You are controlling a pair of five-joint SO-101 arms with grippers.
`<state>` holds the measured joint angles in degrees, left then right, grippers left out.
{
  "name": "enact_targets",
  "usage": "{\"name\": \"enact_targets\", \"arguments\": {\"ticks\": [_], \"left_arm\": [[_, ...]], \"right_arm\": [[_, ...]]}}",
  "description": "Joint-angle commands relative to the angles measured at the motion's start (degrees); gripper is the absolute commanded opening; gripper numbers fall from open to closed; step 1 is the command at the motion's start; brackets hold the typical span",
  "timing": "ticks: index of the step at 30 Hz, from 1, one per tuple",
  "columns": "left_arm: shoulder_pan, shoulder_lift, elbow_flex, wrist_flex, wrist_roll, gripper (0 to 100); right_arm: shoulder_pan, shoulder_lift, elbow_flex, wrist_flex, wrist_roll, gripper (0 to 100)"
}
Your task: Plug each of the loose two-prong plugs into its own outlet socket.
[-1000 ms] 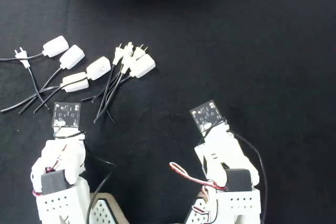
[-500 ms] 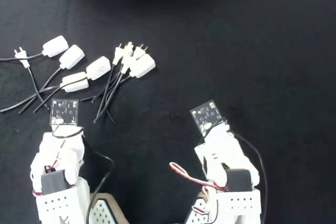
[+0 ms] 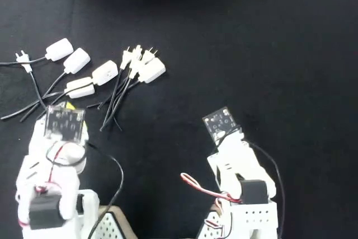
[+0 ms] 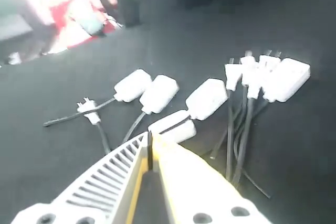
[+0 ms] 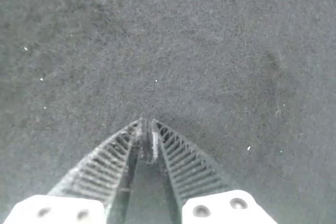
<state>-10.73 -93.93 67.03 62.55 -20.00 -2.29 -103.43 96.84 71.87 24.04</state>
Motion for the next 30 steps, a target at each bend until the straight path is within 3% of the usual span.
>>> {"name": "enact_targets", "arguments": {"ticks": [1, 4, 10, 13, 19, 24, 30], "left_arm": [[2.33, 19.08, -8.48, -5.19, 2.73, 3], [5.41, 34.64, -16.66, -6.07, 6.33, 3], [15.78, 57.67, -31.87, -6.95, 6.15, 3], [15.16, 70.33, -36.53, -14.24, 2.46, 3], [16.92, 93.45, -50.07, -13.10, 1.05, 4], [16.84, 105.93, -59.12, -13.01, -0.18, 5], [18.33, 107.43, -68.35, -6.77, -2.46, 6]], "right_arm": [[0.44, -1.71, -0.22, 0.09, -0.18, 1.7], [0.44, -1.71, -0.22, 0.09, -0.18, 1.7], [0.44, -1.71, -0.22, 0.09, -0.18, 1.7], [0.44, -1.71, -0.22, 0.09, -0.18, 1.7], [0.44, -1.71, -0.22, 0.09, -0.18, 1.7], [0.44, -1.71, -0.22, 0.09, -0.18, 1.7], [0.44, -1.71, -0.22, 0.09, -0.18, 1.7]]}}
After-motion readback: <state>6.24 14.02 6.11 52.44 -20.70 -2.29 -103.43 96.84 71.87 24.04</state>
